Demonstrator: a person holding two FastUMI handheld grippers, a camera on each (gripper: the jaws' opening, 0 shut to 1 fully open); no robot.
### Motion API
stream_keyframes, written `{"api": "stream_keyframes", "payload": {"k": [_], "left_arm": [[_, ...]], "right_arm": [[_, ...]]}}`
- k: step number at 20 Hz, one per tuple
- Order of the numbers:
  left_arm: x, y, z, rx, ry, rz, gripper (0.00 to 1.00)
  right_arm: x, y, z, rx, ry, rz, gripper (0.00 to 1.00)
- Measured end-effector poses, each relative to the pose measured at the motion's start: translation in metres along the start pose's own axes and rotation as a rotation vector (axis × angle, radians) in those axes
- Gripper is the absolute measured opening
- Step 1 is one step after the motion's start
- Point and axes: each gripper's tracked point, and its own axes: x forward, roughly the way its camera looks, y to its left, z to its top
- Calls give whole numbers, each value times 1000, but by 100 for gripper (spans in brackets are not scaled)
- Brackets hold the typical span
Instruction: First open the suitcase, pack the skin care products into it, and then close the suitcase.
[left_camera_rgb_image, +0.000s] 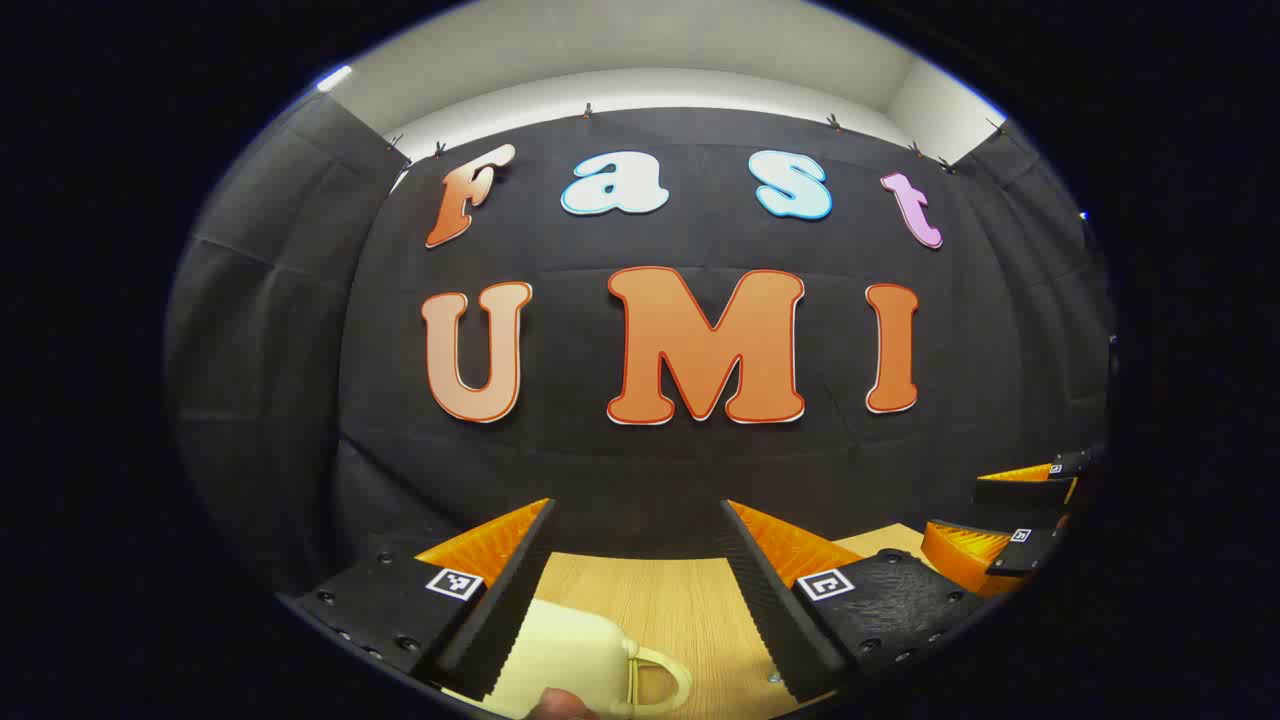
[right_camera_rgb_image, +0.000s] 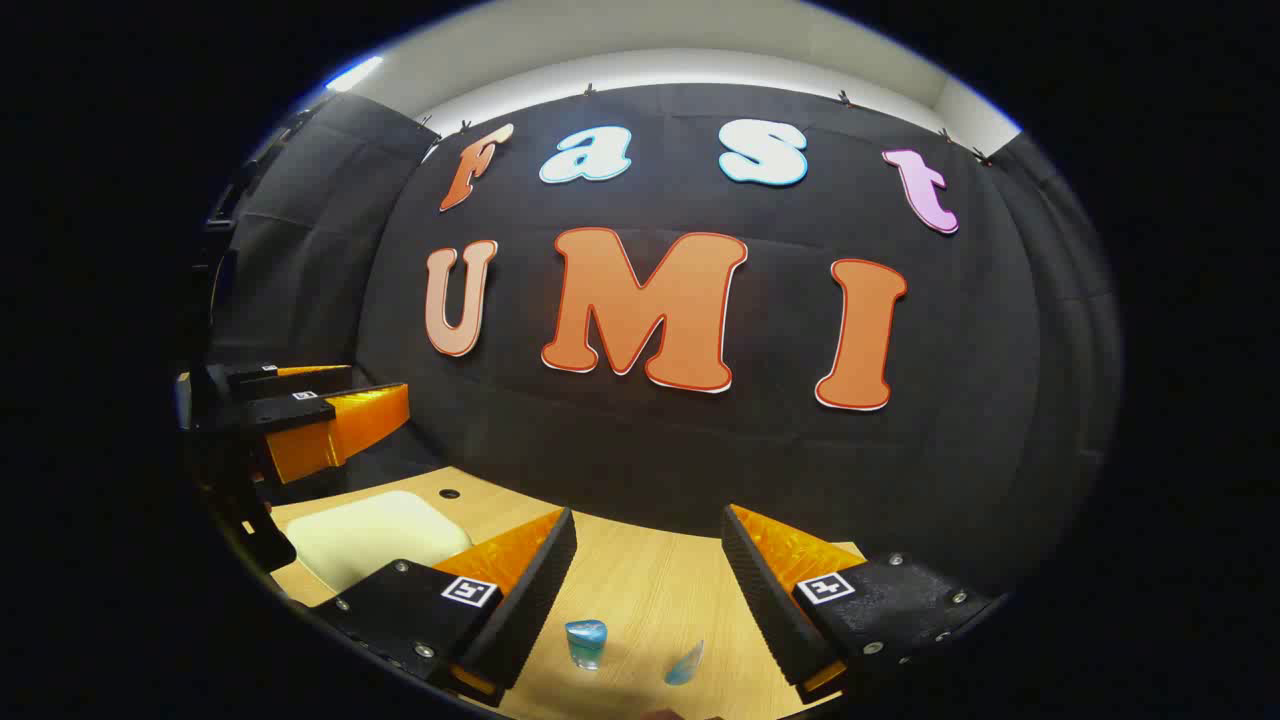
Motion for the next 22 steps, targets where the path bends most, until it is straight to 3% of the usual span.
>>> {"api": "stream_keyframes", "payload": {"k": [18,22], "left_arm": [[26,-13,-25,85,59,-81,98],[28,-24,-51,247,98,-150,99]], "right_arm": [[10,-6,-16,14,47,-75,93],[10,-15,-25,19,66,-91,93]]}}
